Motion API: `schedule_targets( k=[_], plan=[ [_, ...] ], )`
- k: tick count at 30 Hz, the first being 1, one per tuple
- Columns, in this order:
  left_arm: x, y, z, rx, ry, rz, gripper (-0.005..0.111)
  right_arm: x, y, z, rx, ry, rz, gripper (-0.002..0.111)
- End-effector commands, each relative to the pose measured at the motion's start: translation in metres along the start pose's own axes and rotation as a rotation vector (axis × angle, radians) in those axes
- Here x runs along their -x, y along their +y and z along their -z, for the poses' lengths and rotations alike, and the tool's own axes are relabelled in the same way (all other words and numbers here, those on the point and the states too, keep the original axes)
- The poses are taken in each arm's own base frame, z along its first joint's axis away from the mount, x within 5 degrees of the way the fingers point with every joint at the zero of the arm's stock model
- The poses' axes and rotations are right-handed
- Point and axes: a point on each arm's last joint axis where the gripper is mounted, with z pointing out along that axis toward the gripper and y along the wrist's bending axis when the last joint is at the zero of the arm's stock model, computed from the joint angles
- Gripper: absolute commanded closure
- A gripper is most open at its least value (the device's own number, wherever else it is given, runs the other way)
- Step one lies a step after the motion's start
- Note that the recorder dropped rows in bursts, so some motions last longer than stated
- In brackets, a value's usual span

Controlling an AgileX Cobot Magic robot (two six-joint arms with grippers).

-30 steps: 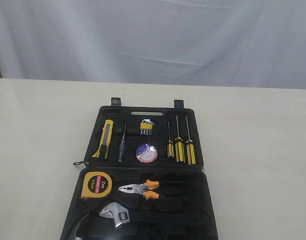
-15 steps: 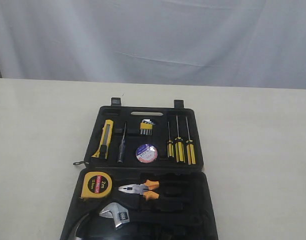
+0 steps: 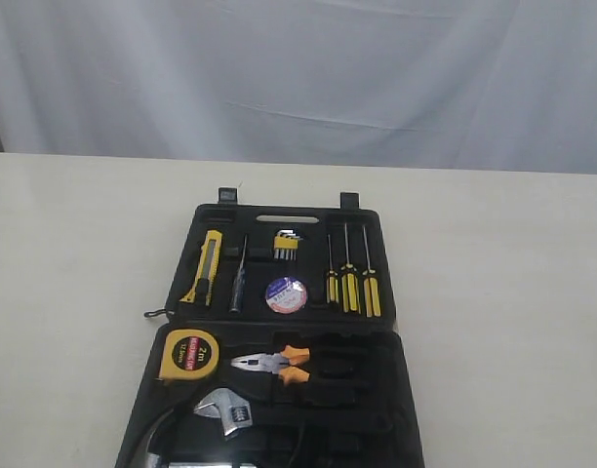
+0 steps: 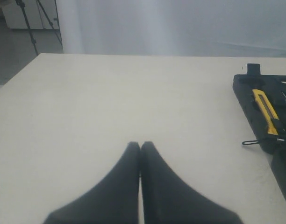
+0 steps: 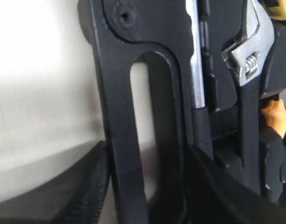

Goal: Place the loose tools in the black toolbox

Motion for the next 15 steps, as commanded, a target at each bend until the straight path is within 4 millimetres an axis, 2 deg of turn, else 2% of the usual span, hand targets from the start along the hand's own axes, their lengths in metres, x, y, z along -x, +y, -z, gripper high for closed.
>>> schedule_targets(
  k=[1, 7, 12, 15],
  plan=[
    [0.0, 0.0, 0.0, -0.005, -0.004, 0.005, 0.107, -0.001, -0.005, 0.001, -0.047, 0.007, 0.01, 0.08],
    [0.0, 0.0, 0.0, -0.005, -0.004, 0.005, 0.107, -0.001, -0.006, 0.001, -0.057, 0.013, 0.01, 0.109],
    [0.0, 0.0, 0.0, -0.005, -0.004, 0.005, 0.107, -0.002, -0.009, 0.003, -0.075, 0.017, 0.004, 0.109],
    [0.0, 0.0, 0.0, -0.005, -0.004, 0.005, 0.107, 0.0, -0.014, 0.013, -0.094, -0.006, 0.0, 0.109]
  ],
)
